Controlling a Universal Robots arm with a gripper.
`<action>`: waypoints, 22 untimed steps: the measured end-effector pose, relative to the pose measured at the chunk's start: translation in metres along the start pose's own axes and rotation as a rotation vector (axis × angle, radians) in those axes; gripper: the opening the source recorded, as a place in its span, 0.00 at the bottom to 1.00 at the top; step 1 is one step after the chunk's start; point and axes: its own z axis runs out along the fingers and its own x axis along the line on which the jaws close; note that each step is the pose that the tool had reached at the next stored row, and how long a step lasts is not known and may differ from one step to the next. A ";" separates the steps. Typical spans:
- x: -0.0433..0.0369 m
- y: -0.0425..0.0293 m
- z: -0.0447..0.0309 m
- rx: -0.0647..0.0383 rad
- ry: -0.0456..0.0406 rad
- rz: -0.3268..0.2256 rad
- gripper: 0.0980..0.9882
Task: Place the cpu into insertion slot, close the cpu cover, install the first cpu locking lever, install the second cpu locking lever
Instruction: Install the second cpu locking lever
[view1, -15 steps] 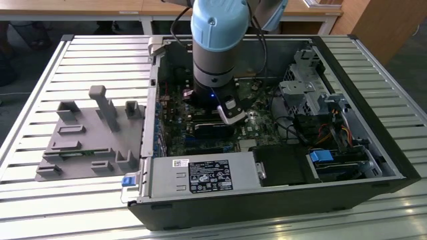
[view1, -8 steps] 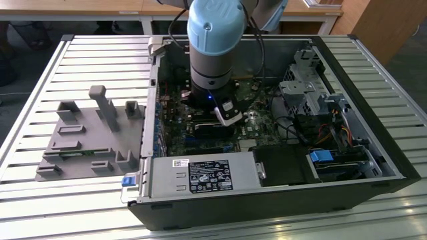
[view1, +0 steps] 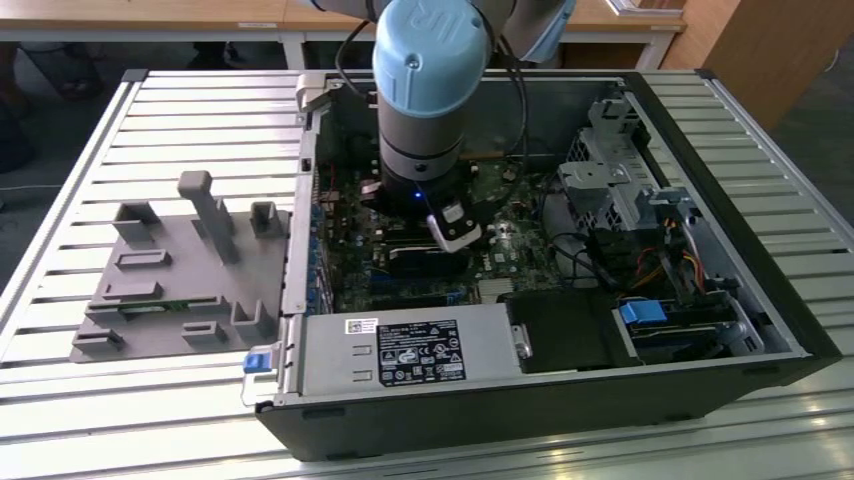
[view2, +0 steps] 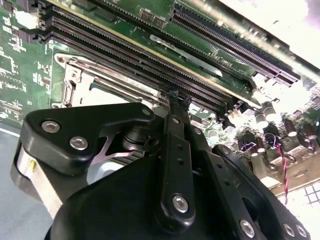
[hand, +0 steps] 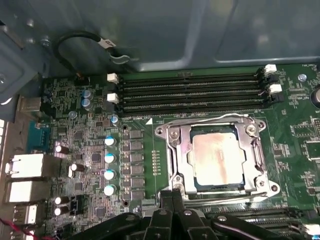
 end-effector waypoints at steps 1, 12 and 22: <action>0.0004 0.0003 0.0006 -0.003 0.0002 0.000 0.01; 0.0055 0.0016 0.0023 -0.019 0.0006 0.000 0.01; 0.0057 0.0012 0.0032 -0.024 0.0011 0.000 0.01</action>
